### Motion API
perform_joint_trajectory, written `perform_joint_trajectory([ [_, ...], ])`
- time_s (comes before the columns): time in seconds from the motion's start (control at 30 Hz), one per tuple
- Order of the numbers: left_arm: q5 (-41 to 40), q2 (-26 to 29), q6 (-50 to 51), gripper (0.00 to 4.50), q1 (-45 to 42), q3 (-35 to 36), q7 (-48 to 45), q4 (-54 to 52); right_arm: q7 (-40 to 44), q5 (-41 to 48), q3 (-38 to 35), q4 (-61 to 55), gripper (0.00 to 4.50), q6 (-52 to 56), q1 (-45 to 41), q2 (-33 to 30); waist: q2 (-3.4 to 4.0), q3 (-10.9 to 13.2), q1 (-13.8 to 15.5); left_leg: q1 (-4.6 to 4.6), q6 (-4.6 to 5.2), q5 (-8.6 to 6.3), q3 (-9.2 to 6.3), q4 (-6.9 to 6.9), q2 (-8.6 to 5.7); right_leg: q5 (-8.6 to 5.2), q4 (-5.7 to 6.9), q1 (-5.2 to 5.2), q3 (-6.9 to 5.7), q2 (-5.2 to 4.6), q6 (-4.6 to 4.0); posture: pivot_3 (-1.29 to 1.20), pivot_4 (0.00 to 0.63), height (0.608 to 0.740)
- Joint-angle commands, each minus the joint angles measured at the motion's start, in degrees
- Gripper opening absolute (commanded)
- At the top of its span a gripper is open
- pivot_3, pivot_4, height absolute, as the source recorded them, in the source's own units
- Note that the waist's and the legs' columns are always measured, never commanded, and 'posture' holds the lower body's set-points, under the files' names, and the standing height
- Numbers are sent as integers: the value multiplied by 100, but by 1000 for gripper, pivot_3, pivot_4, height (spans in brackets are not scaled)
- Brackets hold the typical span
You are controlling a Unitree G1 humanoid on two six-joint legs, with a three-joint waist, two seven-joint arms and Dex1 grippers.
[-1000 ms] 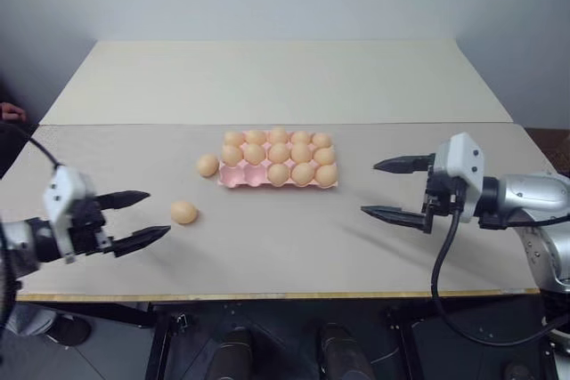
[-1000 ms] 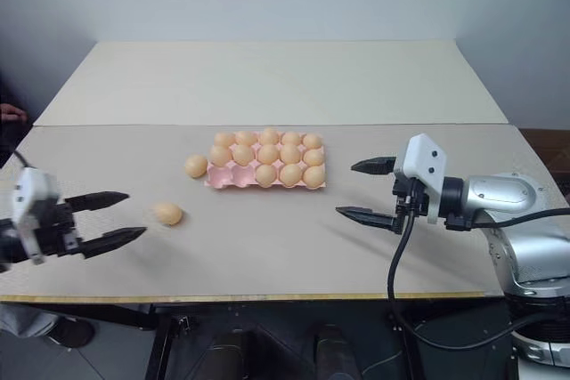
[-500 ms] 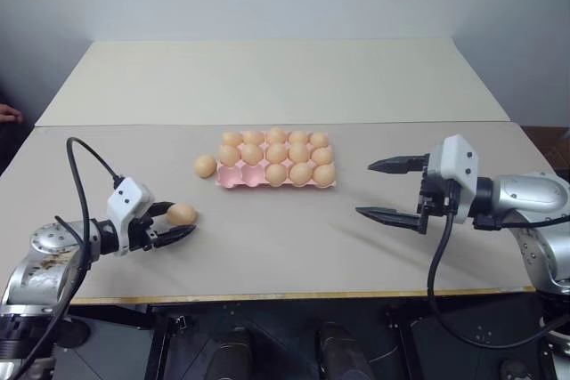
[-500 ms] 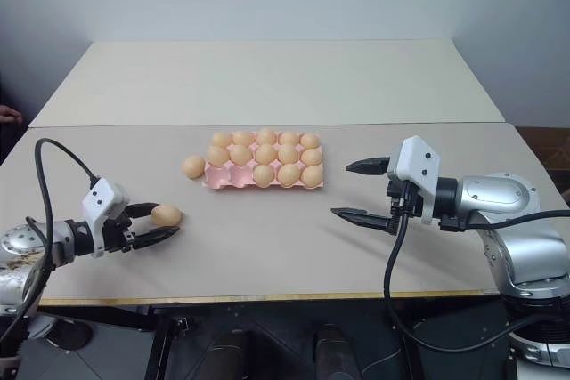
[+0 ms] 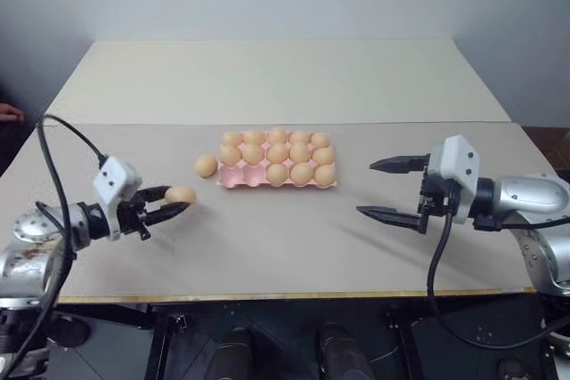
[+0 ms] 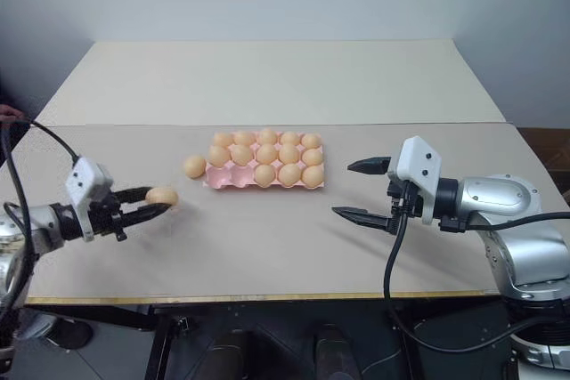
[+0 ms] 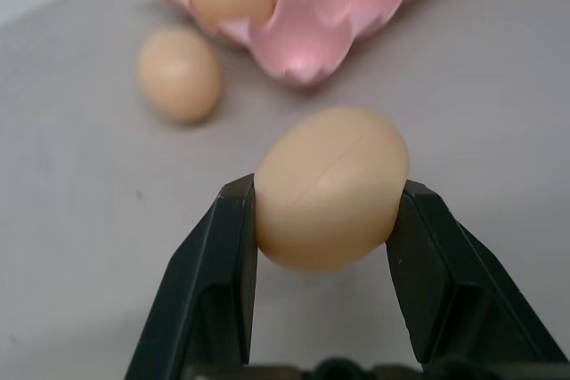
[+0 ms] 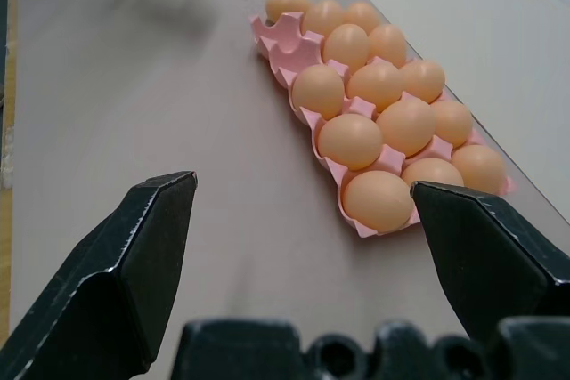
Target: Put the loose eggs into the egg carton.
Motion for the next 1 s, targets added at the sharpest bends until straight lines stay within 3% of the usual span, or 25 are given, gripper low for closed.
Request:
perform_joint_trajectory([
  [0.03, 24, -544, 11, 1915, -659, -197, 722, -270, -85, 42, -78, -132, 4500, -243, -83, 5, 2, -2, 55, 2, 0, 0, 0, 3, -3, 1, -1, 6, 0, -3, 2, 0, 150, 740],
  [0.27, 608, -1699, -418, 1915, -1657, -1138, 1192, 598, -338, -99, 155, -124, 4500, -314, -196, 106, -8, -7, 87, -7, 0, 0, 2, 13, -9, 5, -2, 0, 4, -3, 8, 0, 150, 740],
  [0.5, 1053, -1836, -803, 1915, -2134, -1672, 839, 1512, -477, -180, 304, -49, 4500, -341, -370, 161, -8, -7, 55, -6, 0, 0, 2, 13, -8, 6, -2, -2, 5, -1, 8, 0, 150, 740],
  [0.53, 1065, -1827, -831, 2536, -2157, -1683, 787, 1559, -499, -184, 303, -54, 4500, -337, -373, 168, -8, -7, 58, -7, 0, 0, 2, 13, -8, 5, -2, -1, 5, -1, 8, 0, 150, 740],
  [0.73, 893, -1757, -769, 4372, -2167, -1550, 453, 1430, -587, -196, 312, -84, 4500, -327, -358, 205, -8, -7, 59, -10, 0, 1, 2, 14, -8, 5, -2, -3, 4, -2, 8, 0, 150, 740],
  [0.9, 798, -1563, -759, 4474, -2244, -1084, 581, 1281, -620, -208, 329, -24, 4500, -355, -395, 229, -8, -7, 34, -9, 0, 0, 2, 15, -7, 6, -1, -3, 4, -1, 8, 0, 150, 740],
  [1.0, 484, -1073, -518, 4474, -2176, -604, 389, 1067, -561, -150, 251, 34, 4500, -351, -407, 176, -8, -7, -9, -10, 0, 0, 1, 15, -6, 5, -2, -4, 4, -1, 8, 0, 150, 740],
])
